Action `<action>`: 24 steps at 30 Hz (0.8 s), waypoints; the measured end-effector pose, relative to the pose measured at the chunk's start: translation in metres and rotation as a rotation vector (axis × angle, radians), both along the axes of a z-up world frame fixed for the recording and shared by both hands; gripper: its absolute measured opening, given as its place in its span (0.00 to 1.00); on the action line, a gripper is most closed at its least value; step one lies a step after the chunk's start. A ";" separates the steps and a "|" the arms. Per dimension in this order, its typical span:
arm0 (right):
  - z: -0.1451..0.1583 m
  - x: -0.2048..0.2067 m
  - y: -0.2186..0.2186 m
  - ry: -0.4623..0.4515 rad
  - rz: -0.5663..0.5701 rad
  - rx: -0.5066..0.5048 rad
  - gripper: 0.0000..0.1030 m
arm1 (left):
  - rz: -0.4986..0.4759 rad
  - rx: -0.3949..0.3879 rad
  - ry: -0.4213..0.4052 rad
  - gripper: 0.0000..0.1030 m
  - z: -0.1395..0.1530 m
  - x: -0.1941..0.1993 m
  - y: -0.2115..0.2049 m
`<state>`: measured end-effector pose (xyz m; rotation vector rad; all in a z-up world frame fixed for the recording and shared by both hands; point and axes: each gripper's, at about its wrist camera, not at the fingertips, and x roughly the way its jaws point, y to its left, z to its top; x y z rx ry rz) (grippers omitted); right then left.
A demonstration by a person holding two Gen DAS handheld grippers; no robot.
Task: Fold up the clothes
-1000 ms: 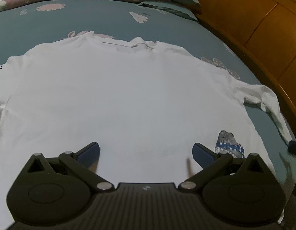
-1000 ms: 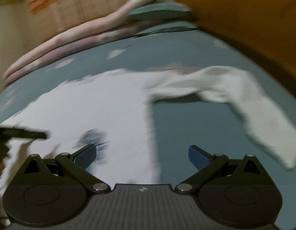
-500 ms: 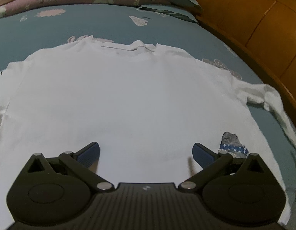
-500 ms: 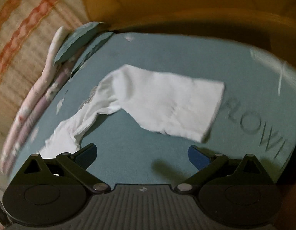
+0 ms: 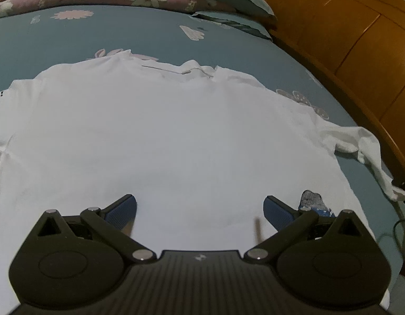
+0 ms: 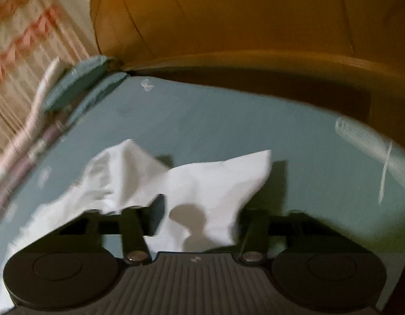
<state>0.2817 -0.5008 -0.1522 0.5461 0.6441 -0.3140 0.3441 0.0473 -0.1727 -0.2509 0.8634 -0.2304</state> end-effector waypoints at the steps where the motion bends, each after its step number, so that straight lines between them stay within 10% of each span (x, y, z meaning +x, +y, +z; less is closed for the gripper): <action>1: 0.003 0.004 -0.002 0.012 0.007 -0.035 0.18 | 0.001 -0.003 0.000 0.99 0.000 0.000 0.000; 24: 0.035 0.116 -0.024 0.230 0.074 -0.558 0.19 | -0.002 0.005 -0.001 0.99 0.001 0.001 -0.001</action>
